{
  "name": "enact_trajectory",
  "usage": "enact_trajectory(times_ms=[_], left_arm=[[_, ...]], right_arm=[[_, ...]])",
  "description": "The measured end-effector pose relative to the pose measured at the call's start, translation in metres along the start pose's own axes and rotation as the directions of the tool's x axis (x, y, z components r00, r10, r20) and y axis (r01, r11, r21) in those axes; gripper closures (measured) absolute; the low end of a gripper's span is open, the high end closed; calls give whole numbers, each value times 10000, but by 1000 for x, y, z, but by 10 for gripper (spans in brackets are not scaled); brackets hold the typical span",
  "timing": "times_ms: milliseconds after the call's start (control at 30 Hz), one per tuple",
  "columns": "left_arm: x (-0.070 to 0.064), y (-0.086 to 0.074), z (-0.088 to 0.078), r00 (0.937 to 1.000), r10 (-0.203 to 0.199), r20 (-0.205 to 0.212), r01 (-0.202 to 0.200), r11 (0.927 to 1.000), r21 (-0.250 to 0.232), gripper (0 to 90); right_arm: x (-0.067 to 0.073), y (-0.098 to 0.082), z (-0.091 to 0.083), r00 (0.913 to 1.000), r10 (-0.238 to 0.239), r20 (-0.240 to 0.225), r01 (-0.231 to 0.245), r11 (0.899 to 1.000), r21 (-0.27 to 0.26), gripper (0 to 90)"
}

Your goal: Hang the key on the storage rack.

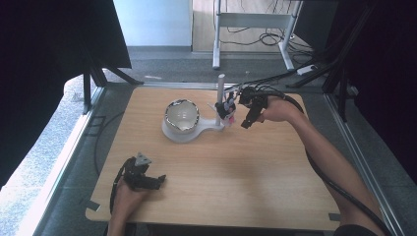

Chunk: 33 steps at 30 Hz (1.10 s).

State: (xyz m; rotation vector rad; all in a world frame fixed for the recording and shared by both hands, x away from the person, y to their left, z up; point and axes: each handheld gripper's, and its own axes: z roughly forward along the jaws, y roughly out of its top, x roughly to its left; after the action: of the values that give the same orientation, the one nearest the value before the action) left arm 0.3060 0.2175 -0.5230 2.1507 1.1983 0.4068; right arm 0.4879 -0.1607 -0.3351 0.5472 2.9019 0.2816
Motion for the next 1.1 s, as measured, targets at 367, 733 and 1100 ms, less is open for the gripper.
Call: enact_trajectory(times_ms=[367, 733, 1100], left_arm=[[0, 0, 0, 10000, 0, 1, 0, 10000, -1, 0], [0, 0, 0, 10000, -2, 0, 2, 10000, -3, 0], [0, 0, 0, 10000, 2, -1, -2, 10000, -1, 0]], right_arm=[[7, -13, -9, 9998, 68, 173, -63, 9997, -255, 131], [12, -31, -19, 9993, 333, 159, -323, 9976, -605, 127], [17, -54, -30, 9978, 642, 182, -624, 9942, -880, 124]])
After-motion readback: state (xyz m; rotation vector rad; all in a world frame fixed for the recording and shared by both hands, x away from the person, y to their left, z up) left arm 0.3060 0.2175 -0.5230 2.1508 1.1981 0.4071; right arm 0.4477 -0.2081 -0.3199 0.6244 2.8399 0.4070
